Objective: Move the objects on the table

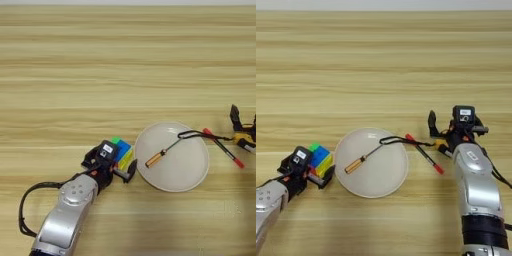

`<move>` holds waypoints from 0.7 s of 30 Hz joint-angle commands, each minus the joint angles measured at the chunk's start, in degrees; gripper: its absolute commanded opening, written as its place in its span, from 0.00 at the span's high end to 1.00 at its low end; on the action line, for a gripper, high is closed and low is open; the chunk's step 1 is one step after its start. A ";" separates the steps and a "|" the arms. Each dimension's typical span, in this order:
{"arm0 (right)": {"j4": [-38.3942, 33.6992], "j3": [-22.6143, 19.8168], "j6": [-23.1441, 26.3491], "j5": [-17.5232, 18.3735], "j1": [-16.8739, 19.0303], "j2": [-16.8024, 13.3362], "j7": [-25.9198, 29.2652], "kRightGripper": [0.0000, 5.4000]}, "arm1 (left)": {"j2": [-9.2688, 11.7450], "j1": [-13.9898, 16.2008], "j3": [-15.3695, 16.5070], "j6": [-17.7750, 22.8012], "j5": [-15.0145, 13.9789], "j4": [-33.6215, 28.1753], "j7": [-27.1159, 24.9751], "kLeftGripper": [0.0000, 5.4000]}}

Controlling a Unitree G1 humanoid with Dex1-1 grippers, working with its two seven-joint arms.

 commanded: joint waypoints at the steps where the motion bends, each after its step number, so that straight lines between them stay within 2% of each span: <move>1: -0.92 -0.40 -1.84 0.64 -0.05 0.95 -0.35 0.00 | 0.55 -1.17 -0.23 -0.44 1.47 1.91 1.12 0.01; 12: -2.83 0.10 -4.68 1.29 1.11 2.54 0.02 0.00 | 0.81 -1.92 0.15 -2.82 2.55 4.59 2.00 0.01; 21: -3.10 0.52 -6.41 1.10 1.82 3.36 0.18 0.00 | 0.93 -1.93 0.29 -4.51 2.93 4.92 2.28 0.17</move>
